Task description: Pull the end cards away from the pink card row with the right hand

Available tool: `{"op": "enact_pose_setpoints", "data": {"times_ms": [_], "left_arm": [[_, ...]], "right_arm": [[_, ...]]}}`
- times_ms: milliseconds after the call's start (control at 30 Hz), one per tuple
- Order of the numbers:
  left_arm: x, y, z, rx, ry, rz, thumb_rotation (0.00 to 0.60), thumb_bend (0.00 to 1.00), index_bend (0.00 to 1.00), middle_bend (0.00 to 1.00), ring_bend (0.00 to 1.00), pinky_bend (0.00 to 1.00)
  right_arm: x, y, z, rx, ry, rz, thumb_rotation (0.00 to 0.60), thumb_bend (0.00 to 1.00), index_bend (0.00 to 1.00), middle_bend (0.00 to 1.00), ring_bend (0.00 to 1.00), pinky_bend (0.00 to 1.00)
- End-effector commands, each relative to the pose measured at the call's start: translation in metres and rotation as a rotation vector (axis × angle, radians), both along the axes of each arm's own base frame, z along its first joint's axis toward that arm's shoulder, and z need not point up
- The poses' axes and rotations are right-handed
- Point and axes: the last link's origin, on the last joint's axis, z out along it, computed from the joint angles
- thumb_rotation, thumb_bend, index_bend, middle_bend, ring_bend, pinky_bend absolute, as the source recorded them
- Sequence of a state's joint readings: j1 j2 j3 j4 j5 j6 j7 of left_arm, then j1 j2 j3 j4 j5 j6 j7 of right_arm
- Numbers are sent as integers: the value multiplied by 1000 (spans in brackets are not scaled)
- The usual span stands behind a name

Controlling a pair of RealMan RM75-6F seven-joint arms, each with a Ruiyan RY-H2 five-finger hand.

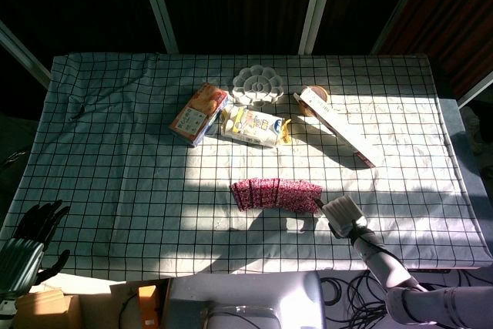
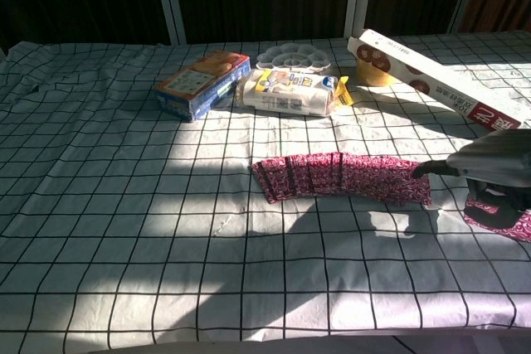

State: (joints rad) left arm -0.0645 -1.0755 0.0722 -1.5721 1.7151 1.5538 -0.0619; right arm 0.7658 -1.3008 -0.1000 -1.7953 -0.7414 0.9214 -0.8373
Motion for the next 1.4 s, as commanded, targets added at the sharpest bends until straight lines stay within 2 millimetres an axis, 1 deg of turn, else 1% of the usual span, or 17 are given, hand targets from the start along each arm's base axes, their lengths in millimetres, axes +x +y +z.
{"op": "enact_pose_setpoints", "data": {"times_ms": [33, 267, 533, 600, 833, 1000, 1100, 1200, 1300, 1333, 1367, 1400], "left_arm": [[0, 0, 0, -1, -1, -3, 600, 375, 0, 0, 0, 0], [1, -1, 0, 2, -1, -4, 600, 375, 0, 0, 0, 0], [0, 0, 0, 3, -1, -3, 600, 376, 0, 0, 0, 0], [0, 0, 0, 2, 0, -1, 600, 375, 0, 0, 0, 0], [0, 2, -2, -2, 5, 8, 600, 375, 0, 0, 0, 0], [0, 4, -3, -3, 8, 13, 600, 375, 0, 0, 0, 0], [1, 6, -4, -8, 11, 14, 600, 375, 0, 0, 0, 0], [1, 6, -6, -12, 14, 14, 600, 375, 0, 0, 0, 0], [2, 6, -5, -11, 14, 13, 600, 375, 0, 0, 0, 0], [2, 6, -5, -10, 13, 13, 600, 375, 0, 0, 0, 0], [2, 6, -5, -9, 13, 12, 600, 376, 0, 0, 0, 0], [2, 6, -5, -9, 11, 12, 600, 376, 0, 0, 0, 0]], "right_arm": [[1, -2, -6, 4, 8, 5, 600, 516, 115, 908, 846, 859], [1, -3, -10, 6, 20, 9, 600, 515, 125, 908, 846, 859], [-3, -6, -9, -9, 39, -7, 600, 515, 125, 908, 846, 859], [-14, -13, -3, -42, 64, -32, 600, 515, 125, 908, 847, 860], [-43, -27, 8, -99, 104, -94, 600, 516, 130, 908, 847, 860], [-63, -34, 23, -142, 113, -143, 600, 516, 131, 908, 846, 859], [-67, -35, 29, -154, 104, -151, 600, 516, 133, 908, 847, 859], [-65, -34, 33, -159, 73, -136, 600, 516, 130, 908, 844, 853], [-57, -29, 40, -181, 11, -89, 600, 516, 106, 899, 784, 805], [-56, -27, 43, -192, -6, -74, 600, 516, 85, 856, 720, 762], [-54, -24, 46, -205, -24, -56, 600, 516, 66, 789, 655, 722], [-52, -20, 51, -224, -48, -32, 600, 516, 46, 700, 588, 690]]}}
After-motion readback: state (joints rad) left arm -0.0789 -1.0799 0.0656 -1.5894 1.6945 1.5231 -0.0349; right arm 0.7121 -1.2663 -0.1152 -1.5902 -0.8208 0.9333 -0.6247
